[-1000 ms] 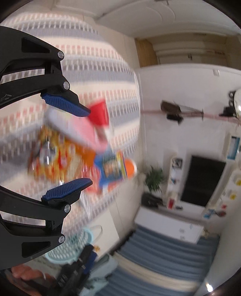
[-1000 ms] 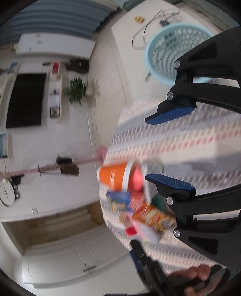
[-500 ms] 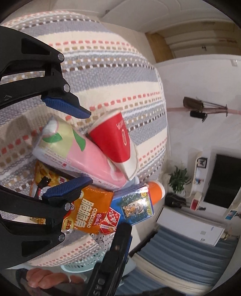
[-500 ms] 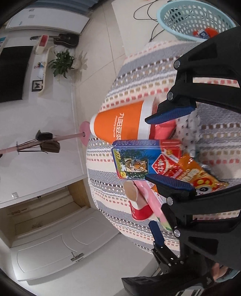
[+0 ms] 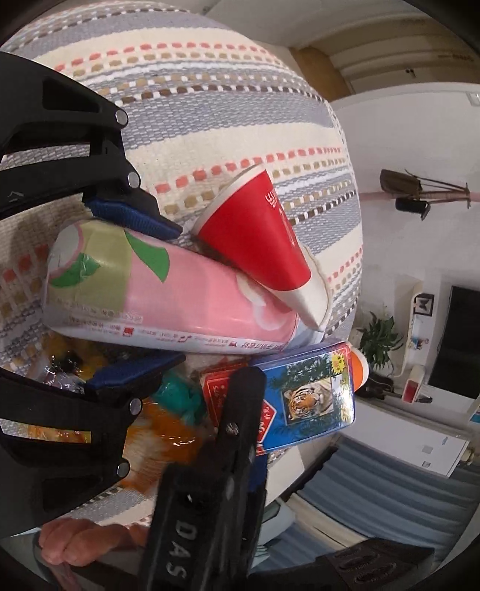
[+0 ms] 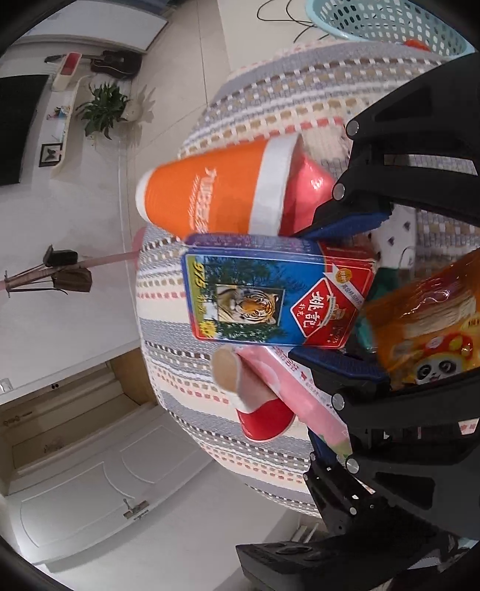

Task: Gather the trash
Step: 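Grasp the pink can with the left tool while the right tool grasps the blue box, then carry pink can and blue box to the basket and open both tools, then grasp the red-and-white paper cup with the left tool while the right tool grasps the orange cup, then carry both cups over the blue basket and open both tools, then move both open tools back over the bedspread toward the bags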

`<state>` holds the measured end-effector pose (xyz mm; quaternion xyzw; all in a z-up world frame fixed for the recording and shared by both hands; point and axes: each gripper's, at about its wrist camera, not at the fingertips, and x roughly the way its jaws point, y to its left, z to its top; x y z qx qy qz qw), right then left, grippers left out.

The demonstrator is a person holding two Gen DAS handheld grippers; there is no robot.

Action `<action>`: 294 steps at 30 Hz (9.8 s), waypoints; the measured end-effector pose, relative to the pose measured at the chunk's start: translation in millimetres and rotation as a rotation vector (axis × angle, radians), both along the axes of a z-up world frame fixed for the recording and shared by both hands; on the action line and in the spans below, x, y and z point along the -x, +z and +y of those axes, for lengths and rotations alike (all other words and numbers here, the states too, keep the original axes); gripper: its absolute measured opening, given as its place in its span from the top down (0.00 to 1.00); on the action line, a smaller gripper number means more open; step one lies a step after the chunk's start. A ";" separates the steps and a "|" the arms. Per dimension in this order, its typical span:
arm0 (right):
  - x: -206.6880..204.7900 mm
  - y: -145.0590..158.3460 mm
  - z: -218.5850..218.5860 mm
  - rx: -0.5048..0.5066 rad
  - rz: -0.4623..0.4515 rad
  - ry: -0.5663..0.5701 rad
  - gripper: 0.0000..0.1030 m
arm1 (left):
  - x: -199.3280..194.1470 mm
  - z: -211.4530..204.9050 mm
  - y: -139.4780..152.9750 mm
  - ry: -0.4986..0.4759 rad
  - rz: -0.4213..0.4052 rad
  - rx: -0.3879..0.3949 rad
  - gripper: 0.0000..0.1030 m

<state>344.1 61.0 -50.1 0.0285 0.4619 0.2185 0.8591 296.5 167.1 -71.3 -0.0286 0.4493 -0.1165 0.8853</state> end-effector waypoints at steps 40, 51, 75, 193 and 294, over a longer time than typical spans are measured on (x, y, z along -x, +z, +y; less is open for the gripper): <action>129.6 34.6 -71.3 -0.017 -0.176 -0.041 0.85 | 97.0 27.1 -2.5 0.160 0.021 0.036 0.54; 152.3 45.3 -121.9 -0.042 -0.223 -0.128 0.85 | 125.3 -7.6 41.9 0.118 -0.181 0.060 0.55; 156.6 29.6 -311.2 -0.083 -0.228 -0.493 0.85 | 71.1 -224.2 72.0 -0.295 -0.261 0.179 0.55; -85.5 -13.5 -19.6 -0.086 0.131 -0.031 0.37 | -62.1 102.9 10.5 0.315 -0.079 0.221 0.37; 157.1 -35.5 -389.3 -0.041 -0.054 -0.683 0.38 | 53.4 -306.9 28.2 -0.430 -0.110 0.124 0.38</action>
